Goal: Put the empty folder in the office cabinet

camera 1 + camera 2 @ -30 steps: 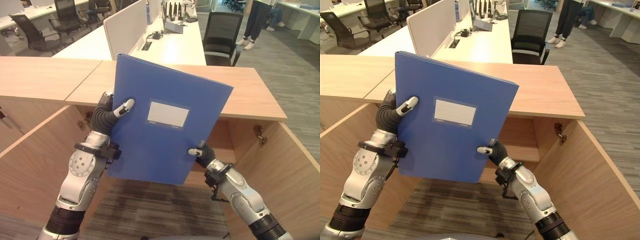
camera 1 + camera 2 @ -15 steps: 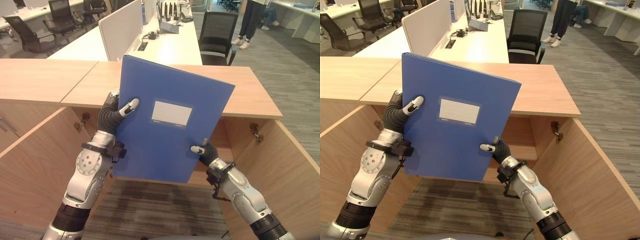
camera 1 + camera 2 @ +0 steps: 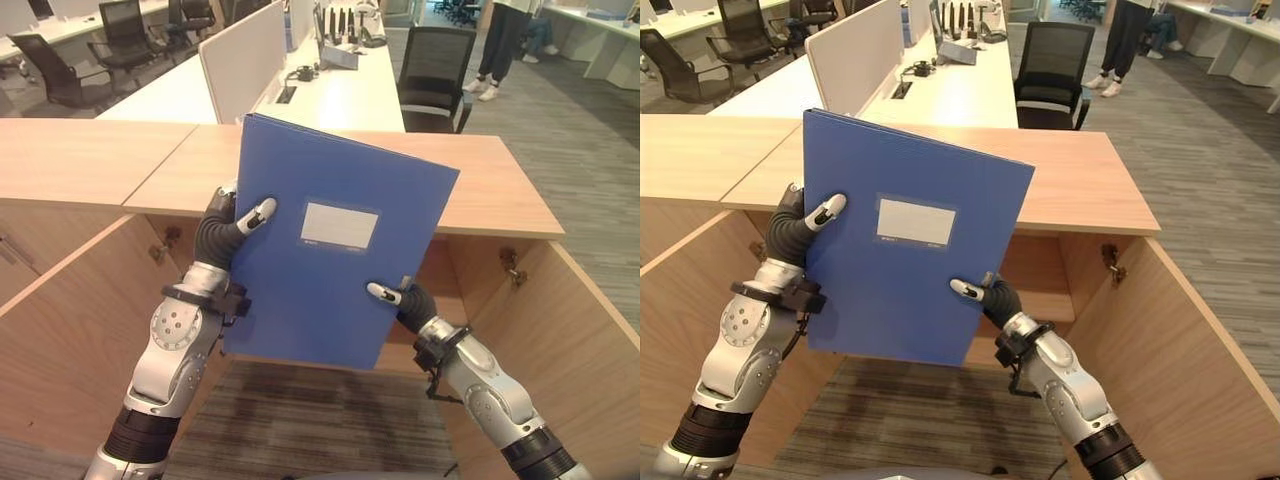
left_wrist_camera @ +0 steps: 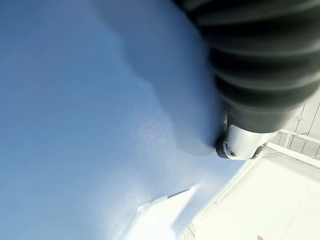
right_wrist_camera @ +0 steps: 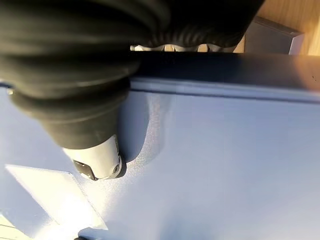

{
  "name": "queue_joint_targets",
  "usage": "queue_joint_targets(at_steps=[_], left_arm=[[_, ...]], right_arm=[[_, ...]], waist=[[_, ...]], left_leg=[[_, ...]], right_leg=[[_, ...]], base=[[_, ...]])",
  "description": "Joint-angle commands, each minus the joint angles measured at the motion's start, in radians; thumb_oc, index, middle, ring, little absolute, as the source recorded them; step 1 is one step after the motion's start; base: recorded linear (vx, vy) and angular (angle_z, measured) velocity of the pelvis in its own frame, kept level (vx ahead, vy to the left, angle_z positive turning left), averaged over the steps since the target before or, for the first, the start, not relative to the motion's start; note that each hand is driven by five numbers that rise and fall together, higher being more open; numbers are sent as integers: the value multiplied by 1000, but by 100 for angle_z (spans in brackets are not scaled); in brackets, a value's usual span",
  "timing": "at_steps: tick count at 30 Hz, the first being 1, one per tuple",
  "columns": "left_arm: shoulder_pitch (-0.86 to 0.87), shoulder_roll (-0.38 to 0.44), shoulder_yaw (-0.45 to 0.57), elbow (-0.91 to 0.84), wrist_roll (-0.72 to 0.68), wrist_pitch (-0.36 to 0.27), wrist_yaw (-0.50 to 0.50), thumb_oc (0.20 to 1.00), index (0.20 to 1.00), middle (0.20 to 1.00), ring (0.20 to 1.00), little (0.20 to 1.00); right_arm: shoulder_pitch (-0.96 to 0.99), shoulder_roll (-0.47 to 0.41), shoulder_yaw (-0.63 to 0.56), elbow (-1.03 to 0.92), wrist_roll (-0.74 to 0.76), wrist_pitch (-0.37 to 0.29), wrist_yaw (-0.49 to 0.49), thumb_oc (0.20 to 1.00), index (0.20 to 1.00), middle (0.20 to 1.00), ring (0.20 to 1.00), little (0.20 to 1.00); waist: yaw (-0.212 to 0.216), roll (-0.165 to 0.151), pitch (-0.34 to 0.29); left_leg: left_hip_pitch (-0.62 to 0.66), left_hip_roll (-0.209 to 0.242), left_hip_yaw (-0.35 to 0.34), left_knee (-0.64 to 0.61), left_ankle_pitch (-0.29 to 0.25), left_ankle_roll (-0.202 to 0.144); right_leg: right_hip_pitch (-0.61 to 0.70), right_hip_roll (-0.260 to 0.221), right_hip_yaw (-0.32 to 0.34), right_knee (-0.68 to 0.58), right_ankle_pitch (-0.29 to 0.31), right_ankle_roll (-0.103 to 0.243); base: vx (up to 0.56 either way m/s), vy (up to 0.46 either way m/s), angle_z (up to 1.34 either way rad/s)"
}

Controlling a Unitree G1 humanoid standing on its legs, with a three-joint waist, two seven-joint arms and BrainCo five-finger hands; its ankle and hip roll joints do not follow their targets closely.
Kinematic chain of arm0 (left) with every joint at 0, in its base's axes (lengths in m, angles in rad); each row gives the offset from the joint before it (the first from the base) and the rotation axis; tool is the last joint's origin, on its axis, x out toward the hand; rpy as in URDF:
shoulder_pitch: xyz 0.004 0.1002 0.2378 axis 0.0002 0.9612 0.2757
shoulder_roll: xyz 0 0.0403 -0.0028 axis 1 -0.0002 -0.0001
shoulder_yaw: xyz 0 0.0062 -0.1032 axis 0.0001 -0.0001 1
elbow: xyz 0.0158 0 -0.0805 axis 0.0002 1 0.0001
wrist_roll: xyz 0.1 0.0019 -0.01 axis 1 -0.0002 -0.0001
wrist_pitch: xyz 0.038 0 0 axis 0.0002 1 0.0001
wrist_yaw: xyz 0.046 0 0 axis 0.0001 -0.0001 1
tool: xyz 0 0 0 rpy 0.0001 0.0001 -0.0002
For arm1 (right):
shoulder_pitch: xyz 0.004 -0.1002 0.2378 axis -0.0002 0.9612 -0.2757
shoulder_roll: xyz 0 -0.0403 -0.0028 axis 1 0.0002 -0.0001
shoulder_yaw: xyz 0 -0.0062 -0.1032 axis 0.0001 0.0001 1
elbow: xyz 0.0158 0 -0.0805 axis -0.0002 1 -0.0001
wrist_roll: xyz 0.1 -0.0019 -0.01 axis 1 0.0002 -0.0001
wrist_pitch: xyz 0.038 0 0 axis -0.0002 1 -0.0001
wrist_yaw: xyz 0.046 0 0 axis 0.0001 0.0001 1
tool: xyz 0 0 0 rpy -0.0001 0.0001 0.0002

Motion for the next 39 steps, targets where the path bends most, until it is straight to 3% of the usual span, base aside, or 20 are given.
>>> queue_joint_targets(at_steps=[1, 9, 10, 11, 12, 13, 17, 22, 27, 34, 39], left_arm=[[-62, -33, -75, -27, -21, -30, -64, 200, 200, 200, 200, 200], [-12, -24, -16, -34, -24, -33, -82, 200, 200, 200, 200, 200], [-11, -24, -16, -35, -24, -32, -82, 278, 278, 278, 278, 278], [11, -14, 7, -38, -24, -29, -91, 598, 598, 598, 598, 598], [12, -15, 7, -39, -24, -29, -91, 598, 598, 598, 598, 598], [31, -9, 22, -44, -29, -27, -103, 1000, 1000, 1000, 1000, 1000], [178, 33, 153, -100, -116, -17, -218, 1000, 1000, 1000, 1000, 1000], [266, 63, 214, -97, -223, 24, -330, 1000, 1000, 1000, 1000, 1000], [376, 62, 280, -32, -331, 86, -486, 1000, 1000, 1000, 1000, 1000], [488, 54, 288, 146, -318, 121, -555, 1000, 1000, 1000, 1000, 1000], [507, 68, 248, 290, -239, 113, -556, 1000, 1000, 1000, 1000, 1000]], right_arm=[[-130, 48, 50, -75, -12, -34, 78, 200, 200, 200, 200, 200], [-110, 4, -15, -96, -131, -42, 87, 200, 200, 200, 200, 200], [-109, 4, -15, -96, -132, -42, 87, 200, 200, 200, 200, 200], [-98, -19, -54, -102, -211, -56, 75, 200, 200, 200, 200, 200], [-97, -19, -54, -103, -212, -55, 75, 200, 200, 200, 200, 200], [-86, -30, -74, -105, -249, -61, 71, 200, 200, 200, 200, 200], [15, -75, -211, -87, -469, -109, 30, 200, 200, 200, 200, 200], [85, -67, -271, -71, -538, -118, 19, 200, 200, 200, 200, 200], [147, -73, -319, -40, -714, -167, -3, 200, 200, 200, 200, 200], [205, -67, -317, 10, -779, -181, -1, 200, 200, 200, 200, 200], [199, -65, -278, 57, -789, -176, 1, 200, 200, 200, 200, 200]], waist=[[16, -8, 5], [18, -8, 4], [18, -8, 3], [18, -8, 4], [18, -8, 3], [19, -7, 3], [17, 3, 7], [14, 8, 11], [20, 14, 17], [34, 18, 26], [42, 20, 30]], left_leg=[[-9, 29, -38, 4, -80, 3], [-8, 30, -43, 4, -82, 4], [-8, 30, -43, 4, -82, 4], [-9, 30, -45, 4, -83, 4], [-9, 30, -45, 4, -83, 4], [-9, 29, -46, 4, -83, 5], [-9, 25, -49, 4, -87, 7], [-12, 24, -52, 4, -87, 9], [-15, 22, -57, 4, -87, 10], [-12, 19, -66, 4, -96, 14], [-19, 15, -71, 4, -93, 17]], right_leg=[[2, -19, -37, 50, -87, 27], [3, -18, -38, 50, -89, 26], [3, -18, -38, 49, -89, 26], [4, -18, -38, 50, -90, 26], [4, -18, -38, 50, -90, 26], [5, -18, -39, 49, -91, 26], [4, -18, -43, 46, -91, 27], [4, -17, -44, 43, -91, 27], [5, -18, -44, 42, -92, 28], [11, -19, -48, 46, -103, 30], [5, -23, -55, 51, -101, 34]], base=[[0, 0, 0], [0, 0, 0], [0, 0, 0], [0, 0, 0], [0, 0, 0], [0, 0, 0], [0, 0, 0], [8, 3, 1], [9, 4, 0], [5, 5, 0], [-7, 23, 4]])
